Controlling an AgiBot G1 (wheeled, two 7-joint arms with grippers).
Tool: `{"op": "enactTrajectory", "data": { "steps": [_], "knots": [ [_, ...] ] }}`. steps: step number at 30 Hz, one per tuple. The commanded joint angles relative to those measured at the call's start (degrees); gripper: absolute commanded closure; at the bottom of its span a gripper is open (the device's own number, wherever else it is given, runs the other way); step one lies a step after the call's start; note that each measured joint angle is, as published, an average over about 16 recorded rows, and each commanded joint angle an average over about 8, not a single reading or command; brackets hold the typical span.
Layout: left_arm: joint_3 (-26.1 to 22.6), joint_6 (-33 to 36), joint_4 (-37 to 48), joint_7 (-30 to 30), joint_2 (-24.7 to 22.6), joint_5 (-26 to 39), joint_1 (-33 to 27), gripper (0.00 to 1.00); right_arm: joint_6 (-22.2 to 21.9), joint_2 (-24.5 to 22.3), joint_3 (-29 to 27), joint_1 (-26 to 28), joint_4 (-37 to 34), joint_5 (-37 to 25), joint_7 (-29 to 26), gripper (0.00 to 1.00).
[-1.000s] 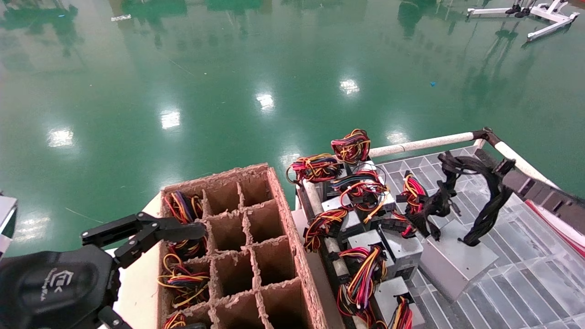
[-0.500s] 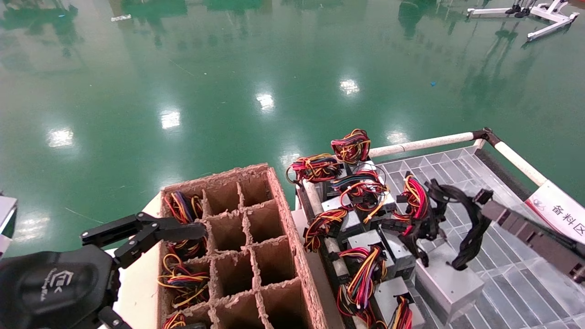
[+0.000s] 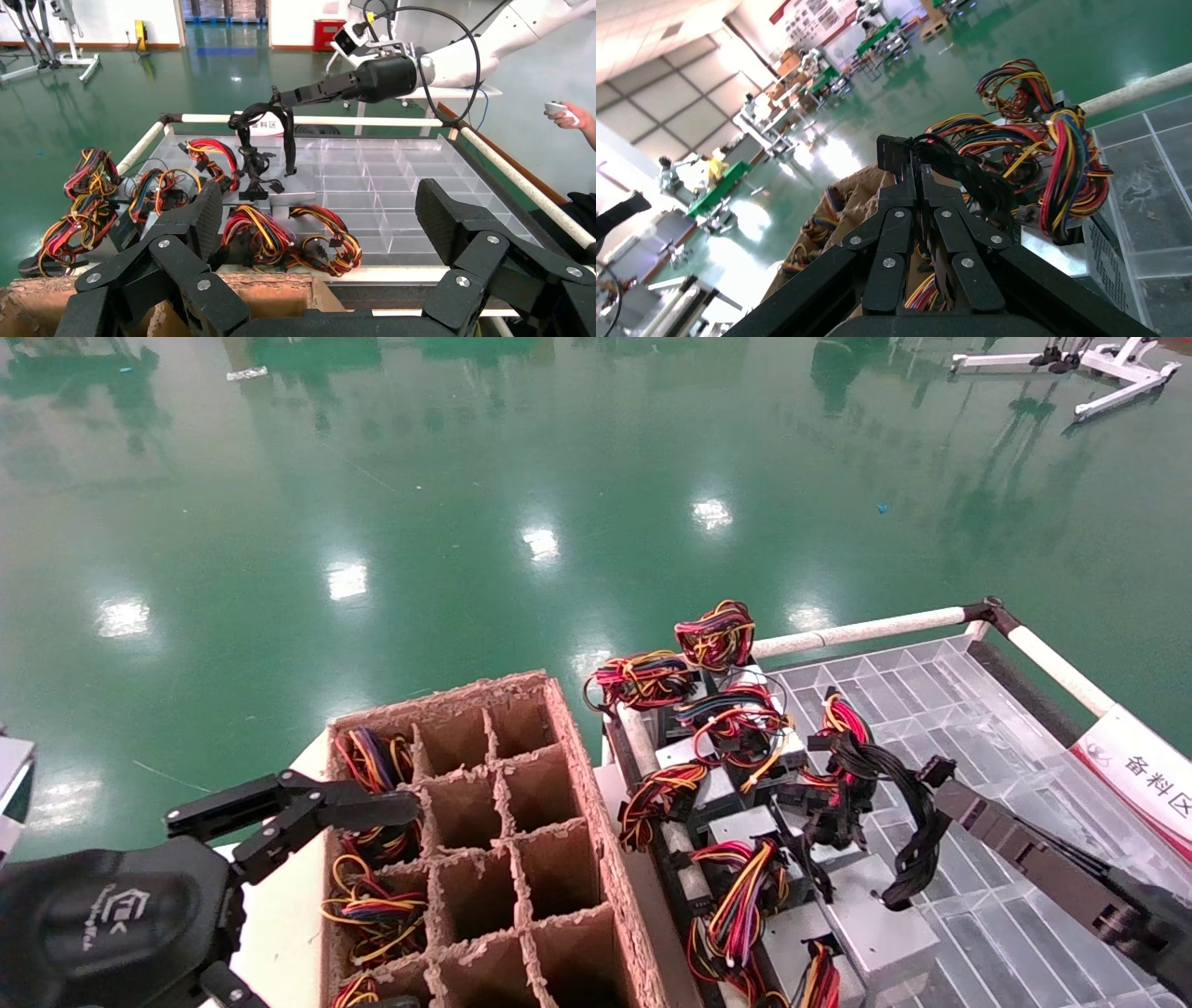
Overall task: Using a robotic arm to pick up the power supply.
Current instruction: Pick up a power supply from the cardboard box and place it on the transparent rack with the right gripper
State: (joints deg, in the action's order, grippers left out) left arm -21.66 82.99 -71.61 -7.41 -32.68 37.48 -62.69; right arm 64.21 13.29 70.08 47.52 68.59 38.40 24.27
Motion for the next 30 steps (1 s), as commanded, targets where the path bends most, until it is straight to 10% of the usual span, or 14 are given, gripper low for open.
{"op": "enactTrajectory", "data": {
  "steps": [1,17,30],
  "knots": [
    [0.0,0.0,0.0,0.0,0.0,0.0,0.0,0.0,-0.25,0.48,0.13,-0.55,0.19,1.0,0.3,1.0],
    [0.0,0.0,0.0,0.0,0.0,0.0,0.0,0.0,10.44,5.22,1.14,-13.76,-0.62,18.79,11.56,1.0],
    [-0.01,0.0,0.0,0.0,0.0,0.0,0.0,0.0,12.54,10.63,0.5,-14.35,-0.74,21.48,13.9,1.0]
  ]
}}
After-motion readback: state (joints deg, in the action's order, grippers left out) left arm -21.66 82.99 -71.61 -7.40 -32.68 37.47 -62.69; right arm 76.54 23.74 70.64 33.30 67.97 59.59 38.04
